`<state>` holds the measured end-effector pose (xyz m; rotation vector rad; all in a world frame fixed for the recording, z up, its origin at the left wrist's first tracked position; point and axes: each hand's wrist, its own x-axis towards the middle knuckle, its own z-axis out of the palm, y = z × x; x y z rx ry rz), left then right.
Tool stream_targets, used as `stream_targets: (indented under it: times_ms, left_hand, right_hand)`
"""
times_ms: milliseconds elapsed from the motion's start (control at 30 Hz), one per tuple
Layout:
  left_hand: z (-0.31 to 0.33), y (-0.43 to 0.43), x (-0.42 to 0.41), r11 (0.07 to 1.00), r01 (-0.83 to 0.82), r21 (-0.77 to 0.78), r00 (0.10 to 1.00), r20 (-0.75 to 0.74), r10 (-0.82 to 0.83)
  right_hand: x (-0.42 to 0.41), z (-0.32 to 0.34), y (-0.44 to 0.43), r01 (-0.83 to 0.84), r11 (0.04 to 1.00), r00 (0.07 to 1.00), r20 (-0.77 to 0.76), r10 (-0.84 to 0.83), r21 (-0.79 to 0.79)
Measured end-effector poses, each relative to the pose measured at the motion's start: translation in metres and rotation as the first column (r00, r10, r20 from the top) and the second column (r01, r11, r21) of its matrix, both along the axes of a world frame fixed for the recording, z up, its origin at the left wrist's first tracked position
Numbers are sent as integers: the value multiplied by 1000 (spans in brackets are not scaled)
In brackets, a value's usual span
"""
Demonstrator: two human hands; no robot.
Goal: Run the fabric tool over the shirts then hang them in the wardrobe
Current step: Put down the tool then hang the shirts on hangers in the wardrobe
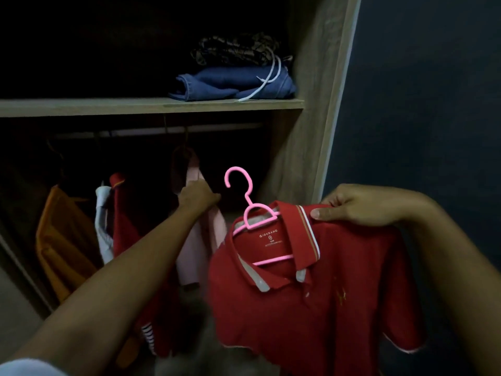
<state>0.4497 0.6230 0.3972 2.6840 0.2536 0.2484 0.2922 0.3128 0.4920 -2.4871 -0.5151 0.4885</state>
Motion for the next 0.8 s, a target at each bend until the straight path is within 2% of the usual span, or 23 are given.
stream_targets:
  times_ms: [100, 233, 367, 467, 600, 800]
  left_hand:
    - [-1, 15, 4, 998, -58, -19, 998, -24, 58]
    - [-5, 38, 10, 995, -95, -31, 994, -60, 93]
    - [-7, 55, 12, 997, -68, -42, 995, -76, 64]
    - [-5, 62, 8, 999, 15, -30, 999, -49, -17]
    - [-7, 65, -1, 998, 57, 26, 996, 69, -59]
    - [-3, 71, -5, 978, 116, 173, 988, 82, -131]
  right_hand:
    - [7, -4, 2, 105, 994, 994, -4, -105, 6]
    - [30, -23, 29, 289, 957, 950, 119, -288, 11]
    - [69, -57, 64, 382, 892, 891, 159, -424, 242]
    - [99, -74, 90, 413, 845, 834, 232, -501, 341]
    - [133, -73, 125, 429, 808, 765, 314, -563, 403]
    - [177, -68, 163, 466, 761, 713, 317, -625, 452]
